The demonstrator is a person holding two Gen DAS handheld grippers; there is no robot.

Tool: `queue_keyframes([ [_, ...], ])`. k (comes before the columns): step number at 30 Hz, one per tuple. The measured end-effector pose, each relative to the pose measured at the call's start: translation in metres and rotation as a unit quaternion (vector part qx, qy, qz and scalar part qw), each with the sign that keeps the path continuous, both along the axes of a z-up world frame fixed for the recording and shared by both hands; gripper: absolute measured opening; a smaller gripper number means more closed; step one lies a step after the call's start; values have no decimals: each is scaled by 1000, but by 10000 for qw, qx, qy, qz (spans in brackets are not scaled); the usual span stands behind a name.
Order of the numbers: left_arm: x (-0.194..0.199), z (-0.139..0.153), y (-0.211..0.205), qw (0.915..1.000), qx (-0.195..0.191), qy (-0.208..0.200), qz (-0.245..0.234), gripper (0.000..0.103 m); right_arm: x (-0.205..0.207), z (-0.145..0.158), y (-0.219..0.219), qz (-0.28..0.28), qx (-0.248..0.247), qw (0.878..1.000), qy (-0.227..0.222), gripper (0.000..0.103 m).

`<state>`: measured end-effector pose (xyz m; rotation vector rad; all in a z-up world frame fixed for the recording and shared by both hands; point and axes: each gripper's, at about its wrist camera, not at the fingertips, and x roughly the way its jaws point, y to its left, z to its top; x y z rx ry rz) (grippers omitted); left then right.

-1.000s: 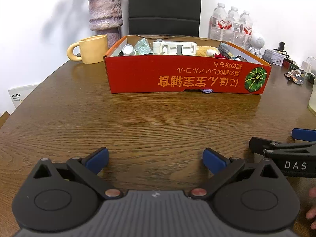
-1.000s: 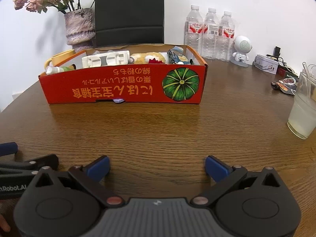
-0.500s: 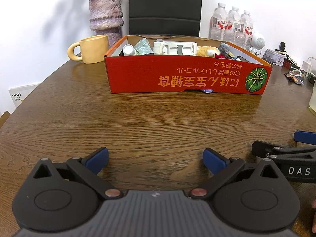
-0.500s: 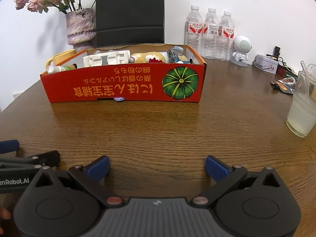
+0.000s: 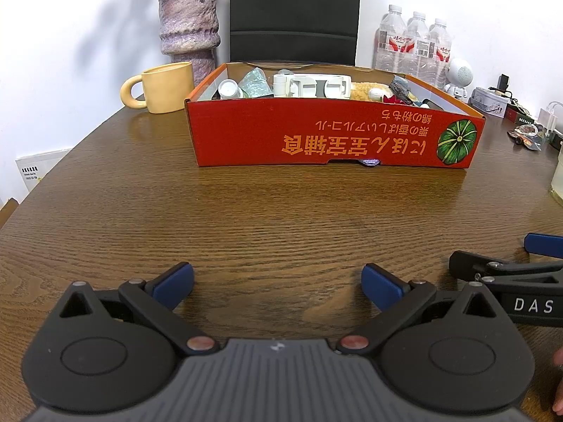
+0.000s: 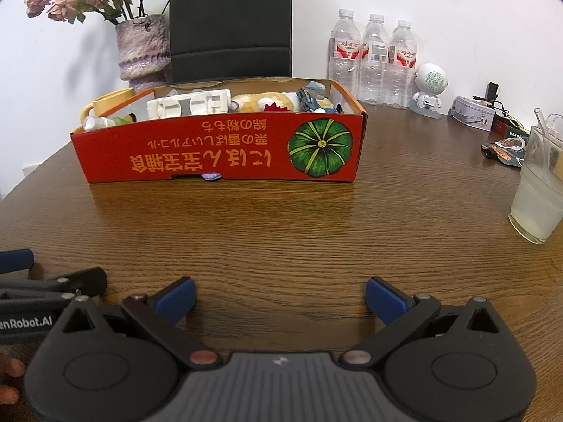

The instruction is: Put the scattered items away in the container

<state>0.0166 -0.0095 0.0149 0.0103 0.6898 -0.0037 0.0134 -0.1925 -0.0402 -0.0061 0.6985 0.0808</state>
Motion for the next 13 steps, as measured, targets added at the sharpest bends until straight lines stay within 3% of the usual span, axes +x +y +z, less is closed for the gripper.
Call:
queue_keyframes([
  [13,0,0,0,10000,-3,1,11,103,1,0,0,-21,-4,10000,1,103],
])
